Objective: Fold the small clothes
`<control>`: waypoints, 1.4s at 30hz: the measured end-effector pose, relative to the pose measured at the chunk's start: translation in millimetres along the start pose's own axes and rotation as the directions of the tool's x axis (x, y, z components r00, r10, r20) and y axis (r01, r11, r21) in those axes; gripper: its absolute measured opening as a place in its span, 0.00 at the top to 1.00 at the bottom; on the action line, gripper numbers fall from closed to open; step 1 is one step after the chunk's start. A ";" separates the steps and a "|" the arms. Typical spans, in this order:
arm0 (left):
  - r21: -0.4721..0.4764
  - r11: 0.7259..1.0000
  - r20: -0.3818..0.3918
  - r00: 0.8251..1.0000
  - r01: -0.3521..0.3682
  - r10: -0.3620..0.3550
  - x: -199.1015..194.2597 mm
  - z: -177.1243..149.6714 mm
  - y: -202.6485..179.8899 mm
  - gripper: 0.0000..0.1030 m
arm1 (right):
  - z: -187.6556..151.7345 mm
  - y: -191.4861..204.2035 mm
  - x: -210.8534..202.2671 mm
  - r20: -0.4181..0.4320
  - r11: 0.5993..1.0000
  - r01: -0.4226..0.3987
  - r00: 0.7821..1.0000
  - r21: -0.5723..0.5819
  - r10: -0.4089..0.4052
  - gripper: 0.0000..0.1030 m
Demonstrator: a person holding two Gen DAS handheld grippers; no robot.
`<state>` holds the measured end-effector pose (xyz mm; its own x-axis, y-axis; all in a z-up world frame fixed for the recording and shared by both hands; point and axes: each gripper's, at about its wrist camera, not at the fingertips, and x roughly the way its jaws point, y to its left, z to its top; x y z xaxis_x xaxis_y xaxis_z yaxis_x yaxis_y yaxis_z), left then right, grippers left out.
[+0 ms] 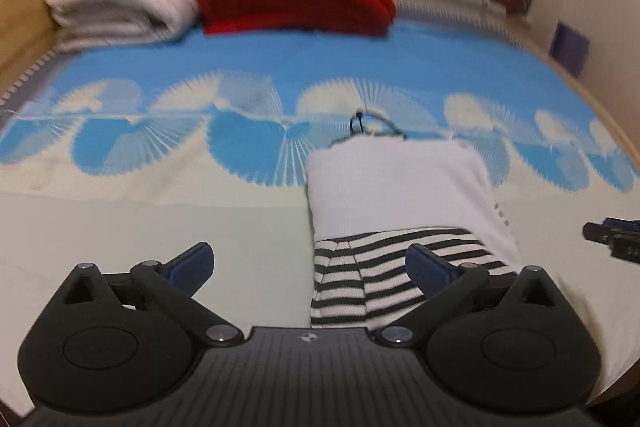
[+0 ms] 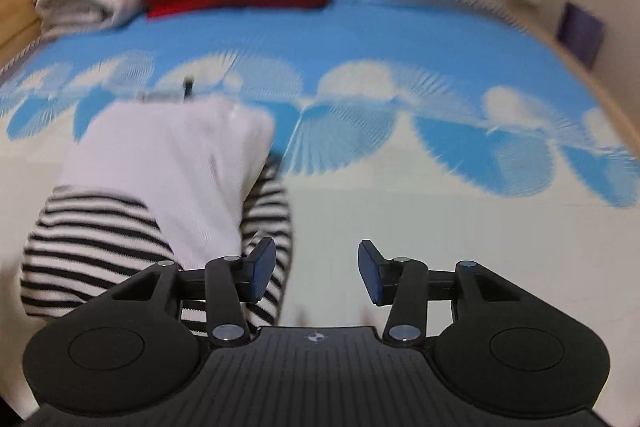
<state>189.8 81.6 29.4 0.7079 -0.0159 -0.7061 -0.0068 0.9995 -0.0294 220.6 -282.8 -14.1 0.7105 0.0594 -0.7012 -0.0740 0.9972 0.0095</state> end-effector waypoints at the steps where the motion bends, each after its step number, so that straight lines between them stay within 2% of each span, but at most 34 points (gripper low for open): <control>1: -0.010 1.000 0.019 1.000 0.001 0.000 -12.3 -6.6 -2.3 0.01 | -3.3 -2.0 -14.7 0.030 0.999 -0.010 0.999 0.030 0.009 0.49; 5: -0.052 0.998 0.070 0.997 0.027 -0.024 -56.6 -39.3 -17.7 0.01 | -25.9 5.0 -79.0 0.143 0.996 -0.051 0.989 0.073 0.041 0.33; 9: -0.070 0.997 0.080 0.996 0.035 -0.030 -74.1 -71.7 -37.1 0.01 | -56.6 24.0 -120.1 0.190 0.994 -0.082 0.979 0.075 0.067 0.30; 11: -0.069 0.997 0.084 0.996 0.028 -0.022 -74.7 -89.5 -46.5 0.01 | -73.1 31.4 -126.2 0.192 0.993 -0.089 0.979 0.078 0.072 0.29; 13: -0.037 0.999 0.050 0.999 0.014 -0.012 -67.0 -106.1 -56.7 0.01 | -89.7 39.8 -124.0 0.165 0.994 -0.085 0.984 0.065 0.073 0.29; 15: -0.041 0.999 -0.019 1.000 -0.006 0.005 -57.4 -109.1 -64.0 0.01 | -93.9 49.1 -119.8 0.141 0.998 -0.055 0.989 0.031 0.050 0.29; 18: -0.064 0.998 -0.006 1.000 0.000 0.000 -53.0 -105.6 -63.7 0.01 | -90.8 57.1 -118.5 0.179 0.999 -0.046 0.983 -0.007 0.047 0.29; 22: -0.054 0.998 -0.022 1.000 -0.023 0.022 -46.0 -107.4 -63.9 0.01 | -91.1 64.7 -107.8 0.140 0.999 -0.052 0.989 -0.007 0.052 0.28; 30: -0.060 0.998 -0.031 1.000 -0.007 0.005 -37.4 -105.7 -63.1 0.01 | -87.1 76.4 -99.8 0.141 0.997 -0.073 0.987 -0.008 0.073 0.28; 37: -0.078 0.997 -0.015 1.000 -0.029 0.027 -38.4 -105.2 -58.8 0.01 | -84.4 84.4 -91.6 0.124 0.995 -0.099 0.988 0.007 0.097 0.28; 42: -0.083 0.996 -0.013 0.999 -0.032 0.031 -38.6 -104.1 -56.3 0.01 | -84.5 97.0 -88.8 0.117 0.993 -0.114 0.986 -0.030 0.117 0.28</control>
<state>89.3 23.3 -15.4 0.6979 0.0149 -0.7160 -0.0883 0.9939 -0.0654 91.3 -195.2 -11.2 0.7742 0.1807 -0.6066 -0.1757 0.9821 0.0683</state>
